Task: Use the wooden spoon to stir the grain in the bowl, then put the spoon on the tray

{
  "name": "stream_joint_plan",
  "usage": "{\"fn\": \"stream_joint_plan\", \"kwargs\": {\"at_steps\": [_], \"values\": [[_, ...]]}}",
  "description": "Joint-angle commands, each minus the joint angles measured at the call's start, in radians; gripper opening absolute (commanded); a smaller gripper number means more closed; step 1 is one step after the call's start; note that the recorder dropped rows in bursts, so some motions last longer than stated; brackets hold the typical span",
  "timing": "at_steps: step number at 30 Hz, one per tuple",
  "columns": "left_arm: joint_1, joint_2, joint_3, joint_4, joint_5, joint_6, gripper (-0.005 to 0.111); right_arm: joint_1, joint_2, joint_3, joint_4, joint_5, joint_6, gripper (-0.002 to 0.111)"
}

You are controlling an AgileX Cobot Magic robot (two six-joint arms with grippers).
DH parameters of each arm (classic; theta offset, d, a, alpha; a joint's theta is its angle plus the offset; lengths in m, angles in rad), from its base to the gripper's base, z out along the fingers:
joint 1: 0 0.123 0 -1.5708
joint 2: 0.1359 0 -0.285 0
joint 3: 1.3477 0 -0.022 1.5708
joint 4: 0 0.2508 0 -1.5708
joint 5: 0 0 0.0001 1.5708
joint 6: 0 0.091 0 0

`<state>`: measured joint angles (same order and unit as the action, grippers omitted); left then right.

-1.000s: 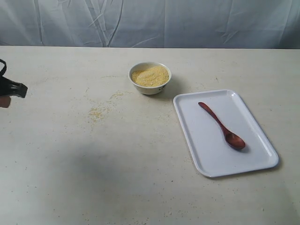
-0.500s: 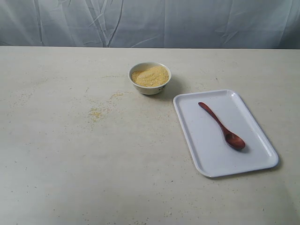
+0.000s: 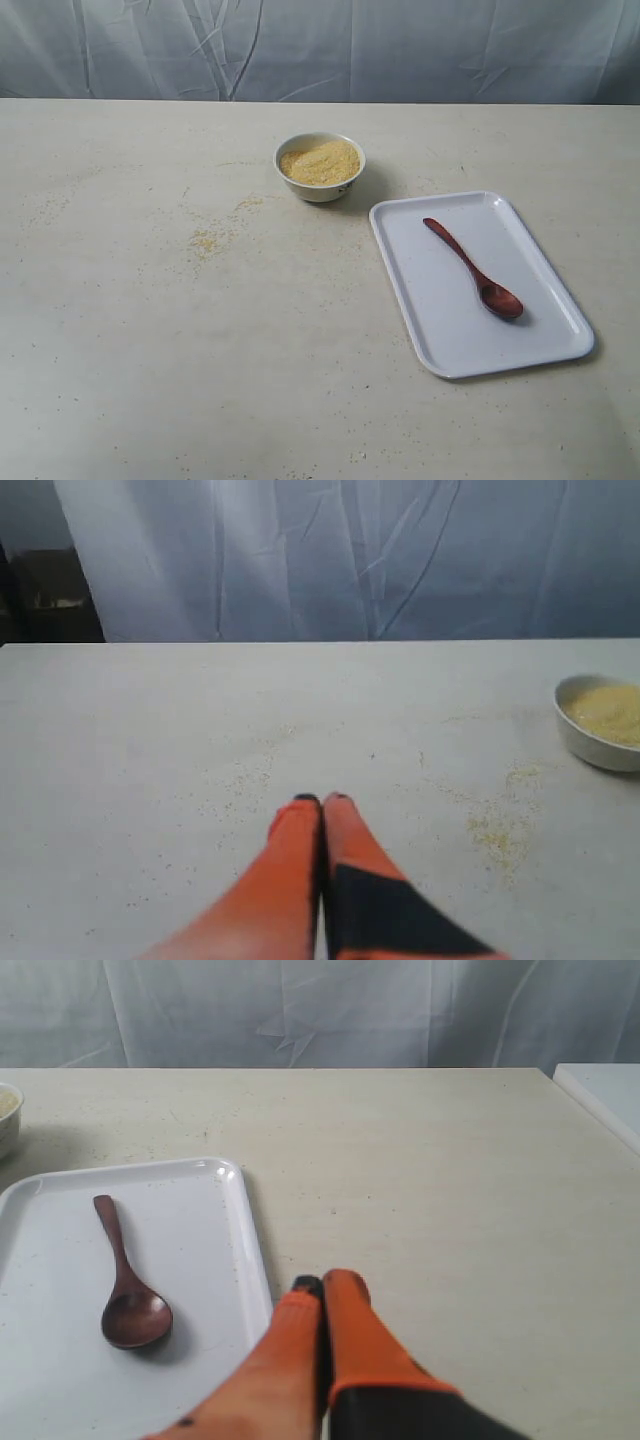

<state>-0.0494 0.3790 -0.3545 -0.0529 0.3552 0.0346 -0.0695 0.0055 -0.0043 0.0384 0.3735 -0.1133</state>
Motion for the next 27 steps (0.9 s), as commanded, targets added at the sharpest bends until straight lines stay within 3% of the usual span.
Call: {"fn": "stream_joint_plan", "kwargs": {"at_steps": [1, 5, 6, 8, 27], "values": [[0.01, -0.171, 0.207, -0.049, -0.165, -0.01, 0.0, 0.001, -0.006, 0.004, 0.004, -0.012, 0.0, -0.001], [0.01, -0.344, 0.354, -0.042, -0.32, -0.01, 0.0, 0.001, -0.006, 0.004, 0.004, -0.012, 0.0, -0.001], [0.01, -0.379, 0.354, -0.022, -0.135, -0.01, 0.0, 0.001, -0.006, 0.004, 0.004, -0.012, 0.0, -0.001], [0.014, -0.379, 0.354, 0.002, -0.101, -0.006, 0.0, 0.001, -0.006, 0.004, 0.004, -0.012, 0.0, -0.001], [0.025, -0.379, 0.354, 0.01, -0.109, -0.006, 0.0, 0.001, -0.006, 0.004, 0.004, -0.012, 0.0, -0.001]]}}
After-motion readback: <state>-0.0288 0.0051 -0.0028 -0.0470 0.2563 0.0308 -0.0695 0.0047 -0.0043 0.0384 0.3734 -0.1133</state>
